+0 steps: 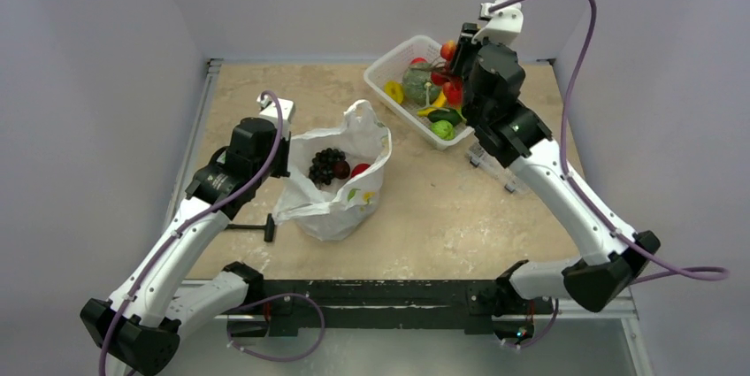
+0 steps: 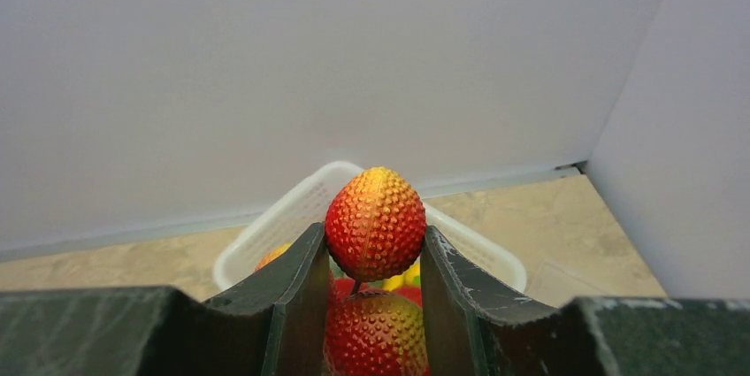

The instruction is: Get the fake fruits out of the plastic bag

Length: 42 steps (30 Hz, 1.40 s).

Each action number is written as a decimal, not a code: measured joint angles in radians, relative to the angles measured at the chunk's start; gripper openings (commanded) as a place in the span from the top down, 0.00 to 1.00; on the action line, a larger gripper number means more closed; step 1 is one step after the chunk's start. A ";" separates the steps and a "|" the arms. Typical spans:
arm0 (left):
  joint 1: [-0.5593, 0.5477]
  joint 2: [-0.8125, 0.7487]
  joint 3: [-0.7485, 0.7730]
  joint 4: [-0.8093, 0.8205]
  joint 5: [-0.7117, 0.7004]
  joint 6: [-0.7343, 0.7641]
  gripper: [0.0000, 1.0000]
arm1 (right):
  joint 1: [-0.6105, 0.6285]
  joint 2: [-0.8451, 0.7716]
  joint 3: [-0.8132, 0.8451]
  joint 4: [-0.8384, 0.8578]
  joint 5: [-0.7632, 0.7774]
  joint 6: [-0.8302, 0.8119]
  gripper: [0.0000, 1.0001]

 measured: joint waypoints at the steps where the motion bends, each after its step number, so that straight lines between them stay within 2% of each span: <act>1: 0.000 0.000 0.000 0.000 -0.003 0.000 1.00 | -0.031 0.021 -0.008 0.022 -0.008 -0.001 1.00; 7: 0.000 0.000 0.000 0.000 -0.006 0.000 1.00 | -0.175 0.230 -0.003 0.097 -0.060 -0.002 1.00; 15: 0.000 0.000 0.000 0.000 -0.005 0.001 1.00 | -0.230 0.622 0.187 0.028 -0.092 -0.016 0.99; 18: 0.000 0.000 0.000 0.000 -0.005 0.001 1.00 | -0.238 0.708 0.233 -0.028 -0.105 -0.010 0.79; 20: 0.000 0.000 0.000 0.000 -0.004 0.001 1.00 | -0.240 0.733 0.233 -0.072 -0.109 -0.005 0.62; 24: 0.000 0.000 0.000 0.000 0.003 0.001 1.00 | -0.240 0.738 0.234 -0.148 -0.129 0.023 0.41; 30: 0.000 0.000 0.000 0.000 0.018 0.001 1.00 | -0.240 0.718 0.241 -0.234 -0.161 0.063 0.19; 35: 0.000 -0.001 0.000 -0.002 0.026 0.001 1.00 | -0.237 0.603 0.223 -0.290 -0.222 0.097 0.13; 40: 0.000 -0.002 0.000 -0.002 0.043 0.001 1.00 | -0.208 0.373 0.131 -0.276 -0.351 0.138 0.11; 42: 0.000 -0.002 0.000 -0.002 0.061 0.001 1.00 | -0.185 0.260 0.040 -0.222 -0.435 0.153 0.11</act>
